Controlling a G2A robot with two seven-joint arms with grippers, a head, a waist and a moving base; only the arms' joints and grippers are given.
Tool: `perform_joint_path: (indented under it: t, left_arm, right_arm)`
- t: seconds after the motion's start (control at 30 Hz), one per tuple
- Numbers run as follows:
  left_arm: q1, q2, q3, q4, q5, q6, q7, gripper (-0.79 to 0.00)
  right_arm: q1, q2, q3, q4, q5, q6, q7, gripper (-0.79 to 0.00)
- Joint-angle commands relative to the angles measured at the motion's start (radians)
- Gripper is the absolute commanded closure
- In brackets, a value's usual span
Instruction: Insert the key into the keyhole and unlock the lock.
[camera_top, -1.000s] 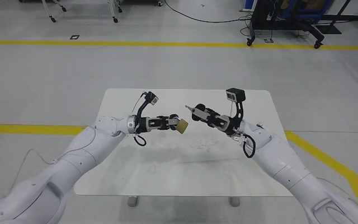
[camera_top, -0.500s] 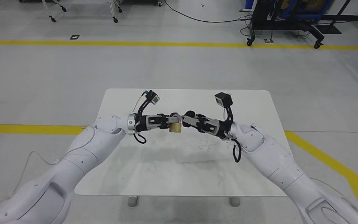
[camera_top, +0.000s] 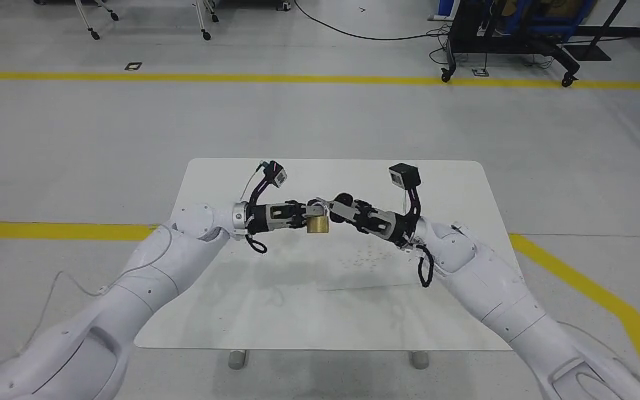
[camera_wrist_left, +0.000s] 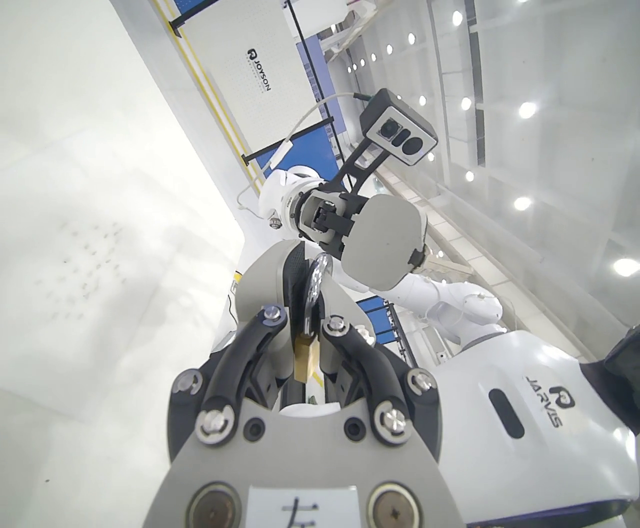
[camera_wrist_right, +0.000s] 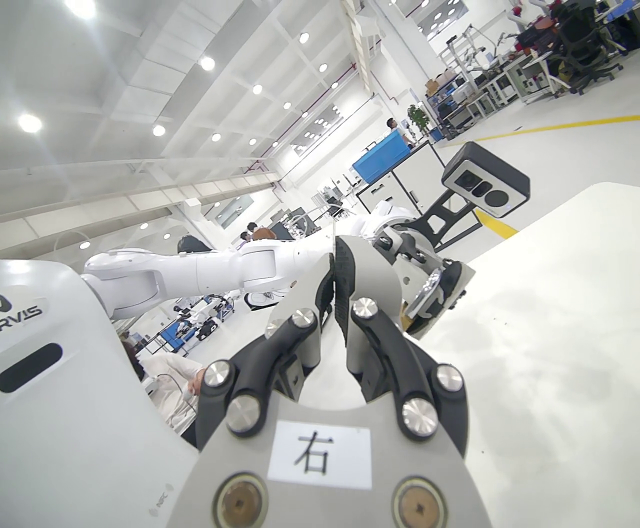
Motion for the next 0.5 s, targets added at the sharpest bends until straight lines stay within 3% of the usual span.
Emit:
perform_joint_path:
  t: [0.0,0.17,0.27,0.47]
  left_arm:
    - [-0.012,-0.004,0.000,-0.006,0.022,0.135,0.034,0.000]
    - [-0.035,-0.020,-0.002,0.001,0.022,0.371,0.066,0.000]
    - [-0.037,-0.026,-0.023,-0.001,0.018,0.331,0.103,0.000]
    - [-0.037,-0.026,-0.023,-0.001,0.018,0.331,0.103,0.000]
  right_arm:
    - [-0.018,0.009,0.025,-0.019,0.000,0.004,0.023,0.000]
    - [-0.084,0.047,0.129,-0.095,-0.075,0.034,0.082,0.000]
    - [-0.141,0.068,0.200,-0.149,-0.100,0.059,0.086,0.000]
    - [-0.141,0.068,0.200,-0.149,-0.100,0.059,0.086,0.000]
